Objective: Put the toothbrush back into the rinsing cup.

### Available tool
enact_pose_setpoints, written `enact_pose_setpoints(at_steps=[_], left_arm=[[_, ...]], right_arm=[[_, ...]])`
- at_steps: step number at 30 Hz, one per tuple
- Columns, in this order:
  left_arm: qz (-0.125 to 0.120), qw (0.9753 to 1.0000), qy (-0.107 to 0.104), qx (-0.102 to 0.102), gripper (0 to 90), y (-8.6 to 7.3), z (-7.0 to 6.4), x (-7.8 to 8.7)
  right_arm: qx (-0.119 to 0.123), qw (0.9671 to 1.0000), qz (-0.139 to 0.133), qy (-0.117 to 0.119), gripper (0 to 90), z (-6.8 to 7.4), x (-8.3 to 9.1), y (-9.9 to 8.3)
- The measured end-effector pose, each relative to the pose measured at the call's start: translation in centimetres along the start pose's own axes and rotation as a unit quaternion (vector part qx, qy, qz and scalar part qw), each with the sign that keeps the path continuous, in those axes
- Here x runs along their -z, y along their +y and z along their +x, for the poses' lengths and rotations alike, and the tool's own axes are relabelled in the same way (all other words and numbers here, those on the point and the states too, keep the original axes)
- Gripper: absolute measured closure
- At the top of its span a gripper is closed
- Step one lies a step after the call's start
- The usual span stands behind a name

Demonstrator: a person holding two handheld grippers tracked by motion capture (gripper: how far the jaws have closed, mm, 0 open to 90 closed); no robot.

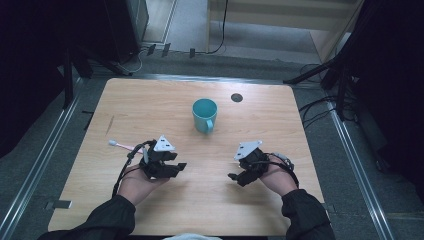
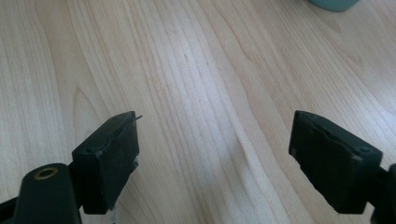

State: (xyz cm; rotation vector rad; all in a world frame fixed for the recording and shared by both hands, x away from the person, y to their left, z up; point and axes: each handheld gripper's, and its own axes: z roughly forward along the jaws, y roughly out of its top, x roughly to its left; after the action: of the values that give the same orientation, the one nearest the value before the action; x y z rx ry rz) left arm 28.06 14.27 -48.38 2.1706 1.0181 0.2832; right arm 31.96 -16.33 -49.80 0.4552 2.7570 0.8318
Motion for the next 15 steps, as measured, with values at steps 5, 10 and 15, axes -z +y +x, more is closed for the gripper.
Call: enact_pose_setpoints(at_steps=[5, 10, 15], left_arm=[[0.003, 0.9998, 0.001, 0.018, 49.6, 0.1, 0.5, 0.0], [0.016, 0.9989, -0.003, 0.043, 49.9, 0.0, 0.8, 0.1], [0.019, 0.9981, -0.002, 0.059, 51.0, -0.2, 1.2, 0.3]], right_arm=[[0.018, 0.9998, 0.0, -0.01, 16.2, 0.0, 0.4, -0.3], [0.01, 0.9998, -0.015, -0.013, 16.3, -0.3, 0.9, -0.4], [0.022, 0.9997, -0.007, -0.011, 16.3, -0.1, 0.5, -0.1]])
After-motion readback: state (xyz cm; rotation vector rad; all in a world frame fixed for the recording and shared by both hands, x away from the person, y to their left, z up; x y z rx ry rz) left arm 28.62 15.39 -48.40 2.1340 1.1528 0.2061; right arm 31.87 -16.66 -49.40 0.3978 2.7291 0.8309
